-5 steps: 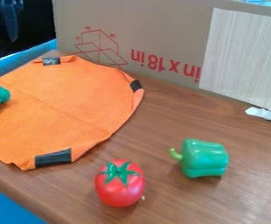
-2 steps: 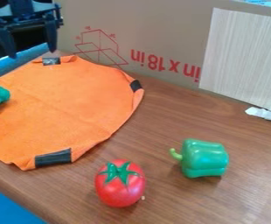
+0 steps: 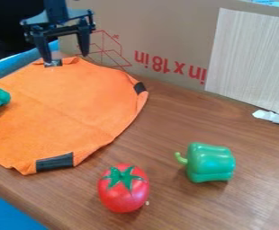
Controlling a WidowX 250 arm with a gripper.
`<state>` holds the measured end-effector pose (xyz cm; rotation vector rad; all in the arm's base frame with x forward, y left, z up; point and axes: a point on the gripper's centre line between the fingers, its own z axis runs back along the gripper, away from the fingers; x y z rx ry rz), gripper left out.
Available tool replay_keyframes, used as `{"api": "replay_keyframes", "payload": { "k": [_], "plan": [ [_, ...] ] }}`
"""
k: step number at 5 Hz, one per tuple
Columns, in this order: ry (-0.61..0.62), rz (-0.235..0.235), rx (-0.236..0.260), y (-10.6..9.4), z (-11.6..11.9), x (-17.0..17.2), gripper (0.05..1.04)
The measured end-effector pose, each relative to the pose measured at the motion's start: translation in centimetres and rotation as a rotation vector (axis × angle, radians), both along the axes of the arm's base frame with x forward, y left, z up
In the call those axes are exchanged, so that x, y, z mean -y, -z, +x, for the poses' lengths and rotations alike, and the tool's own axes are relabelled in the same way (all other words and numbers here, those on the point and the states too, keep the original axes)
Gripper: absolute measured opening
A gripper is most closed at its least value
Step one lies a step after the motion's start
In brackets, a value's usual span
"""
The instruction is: Fold the cloth from top right side to bottom left side
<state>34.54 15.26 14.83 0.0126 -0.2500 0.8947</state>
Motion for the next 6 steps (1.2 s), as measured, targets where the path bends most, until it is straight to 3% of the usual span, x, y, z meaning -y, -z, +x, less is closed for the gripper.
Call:
{"api": "replay_keyframes", "payload": {
  "k": [1, 3, 4, 6],
  "plan": [
    [0.019, -0.021, -0.001, 1.3, 1.4, 1.1, 1.001],
    [0.058, 0.050, 0.012, 3.8, 3.6, 5.2, 1.001],
    [0.064, 0.058, -0.033, 5.5, 4.4, 7.2, 1.001],
    [-0.012, 0.047, -0.043, 5.9, 7.5, 7.6, 1.001]
  ]
}}
